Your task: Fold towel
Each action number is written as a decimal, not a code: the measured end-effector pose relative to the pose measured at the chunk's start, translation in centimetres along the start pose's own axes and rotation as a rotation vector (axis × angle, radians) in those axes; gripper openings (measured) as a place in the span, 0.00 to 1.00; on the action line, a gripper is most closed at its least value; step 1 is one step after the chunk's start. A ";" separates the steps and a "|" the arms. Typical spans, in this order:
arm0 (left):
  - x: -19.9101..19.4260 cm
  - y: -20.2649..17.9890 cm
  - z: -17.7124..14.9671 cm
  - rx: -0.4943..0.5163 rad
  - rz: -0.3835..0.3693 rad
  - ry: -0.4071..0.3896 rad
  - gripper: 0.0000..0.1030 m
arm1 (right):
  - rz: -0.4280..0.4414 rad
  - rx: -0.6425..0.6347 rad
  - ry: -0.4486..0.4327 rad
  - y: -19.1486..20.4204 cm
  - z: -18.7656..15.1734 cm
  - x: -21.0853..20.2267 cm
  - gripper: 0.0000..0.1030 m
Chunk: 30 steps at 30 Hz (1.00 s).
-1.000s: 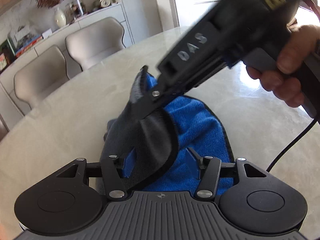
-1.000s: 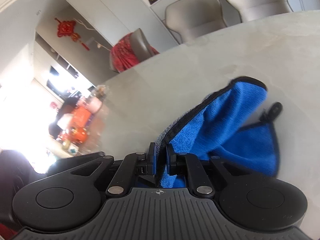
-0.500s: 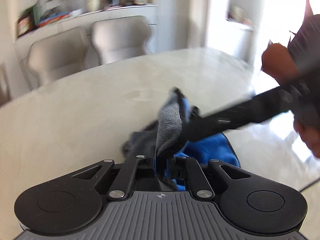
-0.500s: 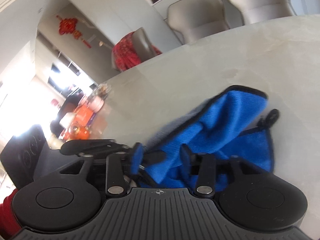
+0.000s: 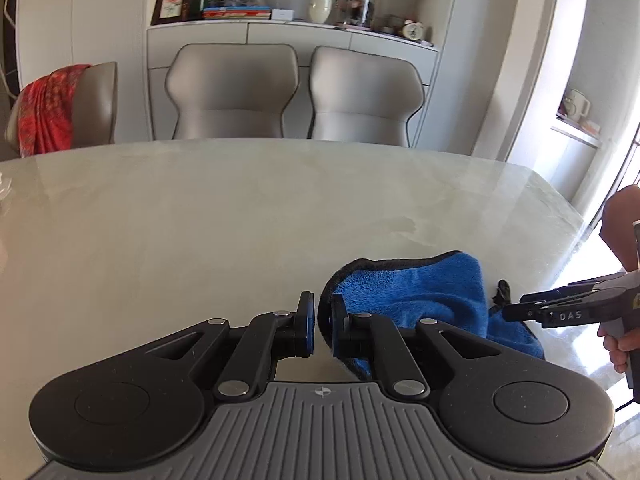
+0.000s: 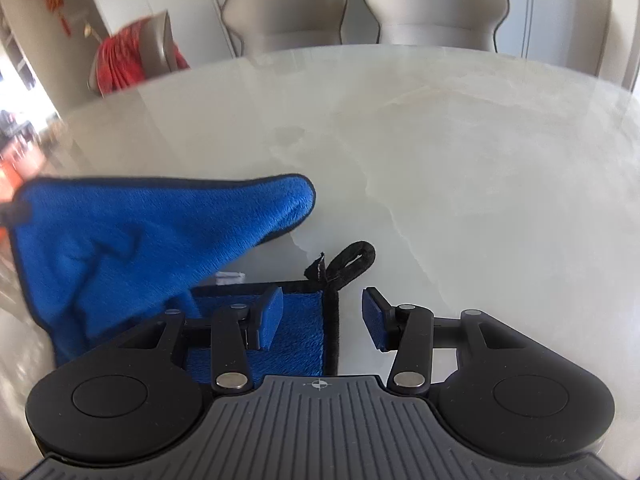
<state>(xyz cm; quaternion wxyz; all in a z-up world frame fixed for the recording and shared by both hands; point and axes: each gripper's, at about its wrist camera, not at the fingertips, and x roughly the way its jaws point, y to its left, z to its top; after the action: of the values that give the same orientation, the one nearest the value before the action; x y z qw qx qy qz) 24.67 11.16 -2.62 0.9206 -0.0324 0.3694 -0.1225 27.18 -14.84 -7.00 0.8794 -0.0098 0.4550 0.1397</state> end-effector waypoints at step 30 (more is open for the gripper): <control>5.8 -8.6 6.6 0.325 -0.227 0.090 0.64 | -0.256 0.151 -0.042 -3.4 -8.7 -9.5 0.09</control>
<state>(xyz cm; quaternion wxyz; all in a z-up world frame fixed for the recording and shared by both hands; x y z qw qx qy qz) 31.49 1.15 -0.47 0.8765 0.0808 0.3796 -0.2848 15.88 -21.67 -4.83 0.8976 0.0017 0.4408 -0.0079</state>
